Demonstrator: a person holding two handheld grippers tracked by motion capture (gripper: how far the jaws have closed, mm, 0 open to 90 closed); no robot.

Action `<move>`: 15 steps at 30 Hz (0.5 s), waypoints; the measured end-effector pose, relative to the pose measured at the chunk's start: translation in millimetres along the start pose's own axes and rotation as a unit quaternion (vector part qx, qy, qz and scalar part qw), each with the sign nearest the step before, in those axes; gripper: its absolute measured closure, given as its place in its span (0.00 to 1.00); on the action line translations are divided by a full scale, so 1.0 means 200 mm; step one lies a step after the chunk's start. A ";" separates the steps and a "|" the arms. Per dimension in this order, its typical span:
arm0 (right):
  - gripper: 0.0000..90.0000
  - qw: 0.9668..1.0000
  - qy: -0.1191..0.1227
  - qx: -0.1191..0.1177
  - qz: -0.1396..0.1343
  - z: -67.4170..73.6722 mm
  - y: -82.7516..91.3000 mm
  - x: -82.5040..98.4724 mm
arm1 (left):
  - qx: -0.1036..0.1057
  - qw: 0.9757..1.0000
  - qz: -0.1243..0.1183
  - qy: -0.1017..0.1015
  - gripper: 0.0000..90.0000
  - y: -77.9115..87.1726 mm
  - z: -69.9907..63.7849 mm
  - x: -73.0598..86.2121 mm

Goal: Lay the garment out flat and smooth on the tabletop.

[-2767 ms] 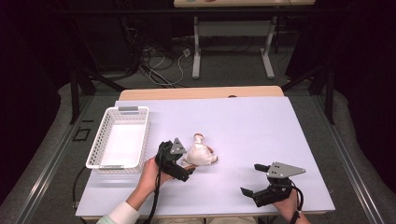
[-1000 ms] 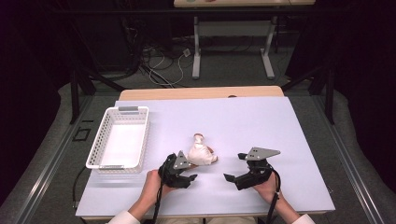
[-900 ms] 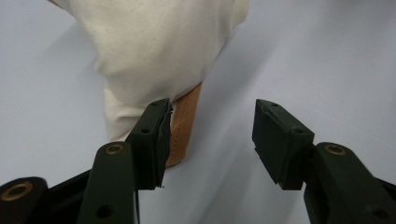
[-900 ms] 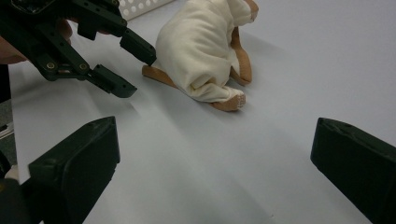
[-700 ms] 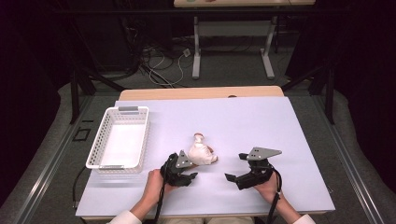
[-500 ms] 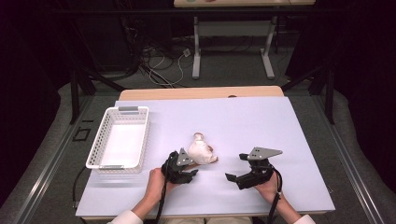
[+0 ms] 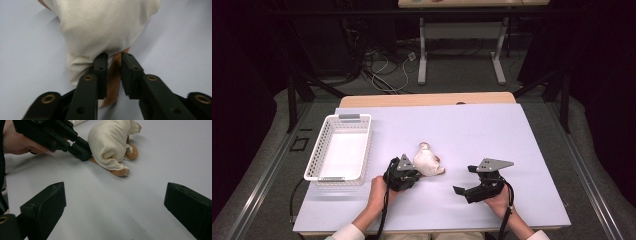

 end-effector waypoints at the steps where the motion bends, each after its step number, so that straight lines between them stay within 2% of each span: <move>1: 0.05 1.000 0.002 0.000 0.000 0.00 0.00 0.00 | -0.004 1.000 0.000 0.000 0.91 0.00 0.00 0.00; 4: 0.06 1.000 0.005 0.002 0.004 0.01 0.00 0.00 | -0.010 1.000 0.002 -0.009 0.95 0.00 -0.01 -0.01; 6: 0.06 1.000 0.007 0.004 0.005 0.01 0.00 0.00 | -0.006 1.000 0.006 -0.010 0.96 0.01 -0.01 -0.01; 9: 0.09 1.000 0.006 0.006 0.008 0.00 -0.01 0.00 | -0.011 1.000 0.000 -0.011 0.97 0.04 0.00 0.00; 15: 0.15 1.000 0.016 0.015 0.017 0.00 -0.02 -0.01 | -0.033 0.999 -0.009 0.009 0.97 0.10 0.05 0.01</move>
Point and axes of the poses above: each handheld gripper's, and its own axes: y roughly backward along the jaws, x roughly out of its underside, z roughly to its left, the point moved 1 cm from there along -y, roughly forward along the jaws, and after that the axes turned 8 degrees about y, right-handed, at the moved point
